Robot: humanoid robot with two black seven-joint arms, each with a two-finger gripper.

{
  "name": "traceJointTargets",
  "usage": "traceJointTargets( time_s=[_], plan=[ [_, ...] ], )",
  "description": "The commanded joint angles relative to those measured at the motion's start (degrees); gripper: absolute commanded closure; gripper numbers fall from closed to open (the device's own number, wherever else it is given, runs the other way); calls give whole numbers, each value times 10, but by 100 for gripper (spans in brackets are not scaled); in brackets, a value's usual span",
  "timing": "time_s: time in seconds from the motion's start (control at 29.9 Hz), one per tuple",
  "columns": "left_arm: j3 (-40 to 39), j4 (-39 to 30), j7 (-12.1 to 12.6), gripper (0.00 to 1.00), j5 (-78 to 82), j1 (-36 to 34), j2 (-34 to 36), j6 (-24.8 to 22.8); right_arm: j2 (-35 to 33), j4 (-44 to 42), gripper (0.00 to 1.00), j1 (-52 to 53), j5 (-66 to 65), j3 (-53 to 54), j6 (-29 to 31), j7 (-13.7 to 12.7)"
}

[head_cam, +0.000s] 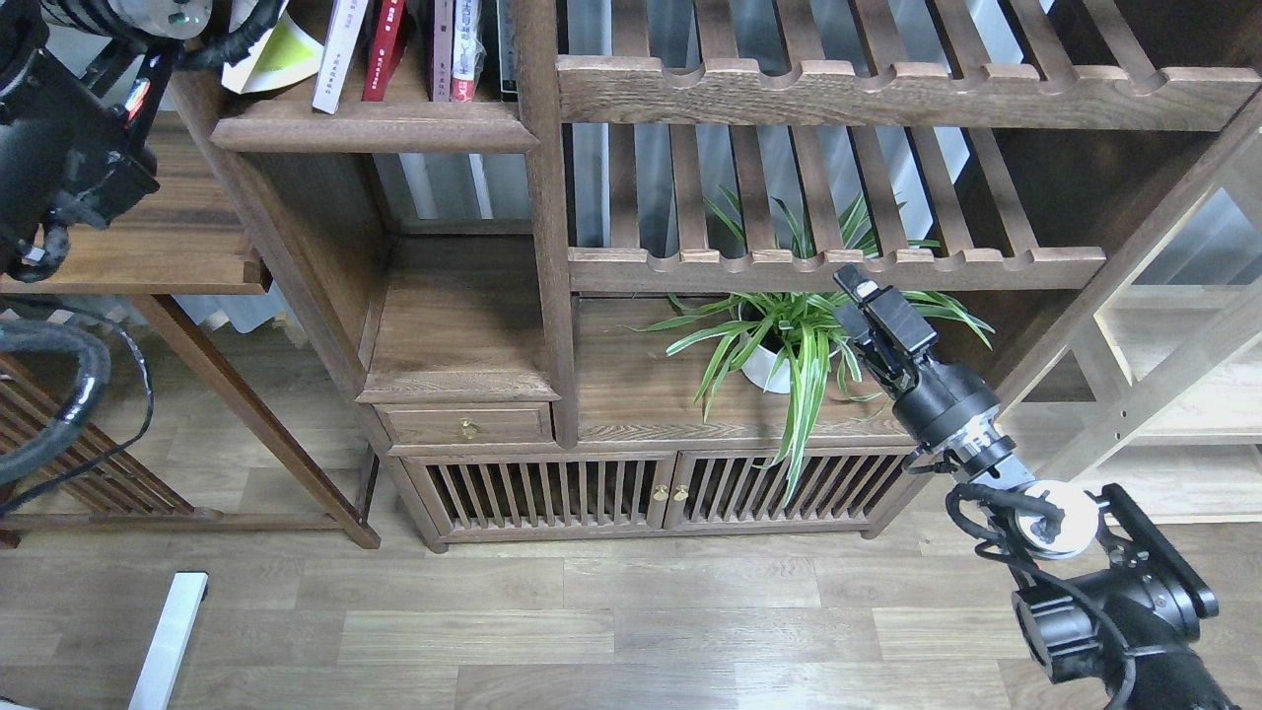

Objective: Organize books on shelf

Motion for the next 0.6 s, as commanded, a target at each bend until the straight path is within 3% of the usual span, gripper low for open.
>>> traceJointTargets(
  time_s=[0.0, 0.13, 0.37, 0.5, 0.57],
  plan=[
    [-1, -10, -60, 2, -6, 5, 13, -11, 2, -1, 10, 0, -1, -2, 0, 0],
    [2, -24, -109, 1, -34, 18, 39, -95, 1, -2, 4, 6, -7, -8, 0, -1],
    [2, -29, -168, 1, -37, 49, 61, -239, 1, -2, 2, 42, -48, -8, 0, -1],
    [1, -36, -190, 1, -43, 76, 55, -315, 5, 2, 1, 55, -79, -8, 0, -1],
    [2, -43, -190, 1, -67, 86, 50, -323, 8, 2, 1, 60, -87, -8, 0, -2]
  ],
)
